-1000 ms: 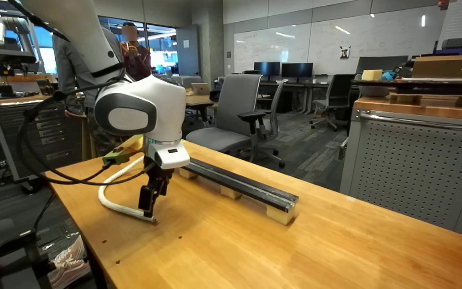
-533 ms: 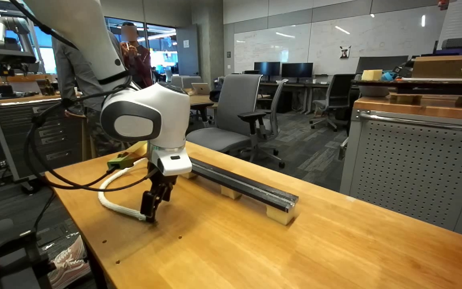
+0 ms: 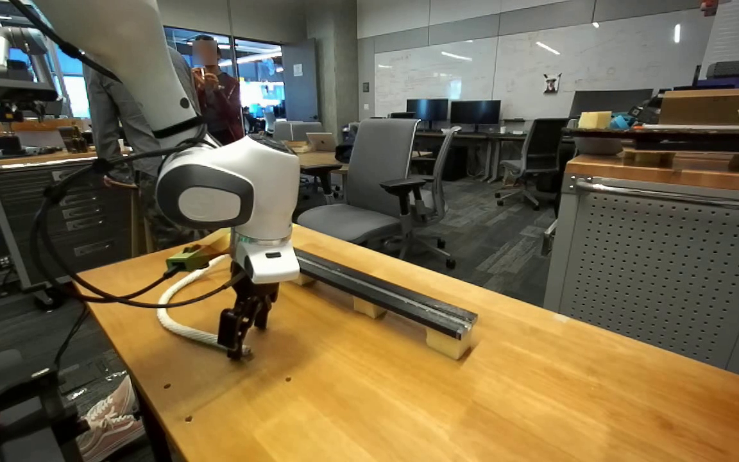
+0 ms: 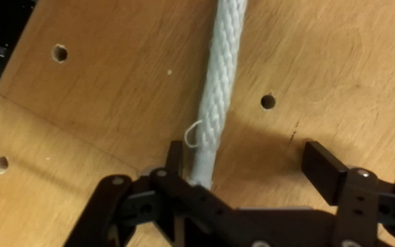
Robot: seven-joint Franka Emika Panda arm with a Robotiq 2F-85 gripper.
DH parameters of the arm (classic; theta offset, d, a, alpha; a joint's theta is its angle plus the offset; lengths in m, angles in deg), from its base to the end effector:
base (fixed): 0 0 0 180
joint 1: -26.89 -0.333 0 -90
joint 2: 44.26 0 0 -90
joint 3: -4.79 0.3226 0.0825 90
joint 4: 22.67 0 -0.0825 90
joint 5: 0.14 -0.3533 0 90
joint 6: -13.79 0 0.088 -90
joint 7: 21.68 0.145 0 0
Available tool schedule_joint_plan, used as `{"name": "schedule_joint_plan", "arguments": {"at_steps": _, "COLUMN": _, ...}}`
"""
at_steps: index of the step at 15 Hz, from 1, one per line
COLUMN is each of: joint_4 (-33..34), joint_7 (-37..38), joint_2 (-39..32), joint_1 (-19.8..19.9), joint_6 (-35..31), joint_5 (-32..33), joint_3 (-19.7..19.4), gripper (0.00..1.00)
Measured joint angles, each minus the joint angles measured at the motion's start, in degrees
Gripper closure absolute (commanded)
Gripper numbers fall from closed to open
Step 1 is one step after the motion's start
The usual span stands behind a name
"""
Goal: Pick up the white rope and put it in between the black object.
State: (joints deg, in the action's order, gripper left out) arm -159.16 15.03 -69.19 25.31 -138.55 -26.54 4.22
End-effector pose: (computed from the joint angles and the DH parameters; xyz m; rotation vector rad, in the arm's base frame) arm 0.4646 0.0030 0.1248 -2.6055 1.5067 0.3056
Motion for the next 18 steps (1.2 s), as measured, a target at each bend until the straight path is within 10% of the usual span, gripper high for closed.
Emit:
{"name": "schedule_joint_plan", "arguments": {"at_steps": 8, "joint_4": -0.96, "joint_7": 2.11, "joint_2": 1.82, "joint_1": -1.28, "joint_6": -0.11, "joint_5": 0.73, "joint_3": -0.62, "gripper": 1.00}}
{"name": "schedule_joint_plan", "arguments": {"at_steps": 18, "joint_4": -1.91, "joint_7": 2.08, "joint_2": 4.46, "joint_1": -1.31, "joint_6": -4.62, "joint_5": 4.43, "joint_3": -1.91, "gripper": 0.97}}
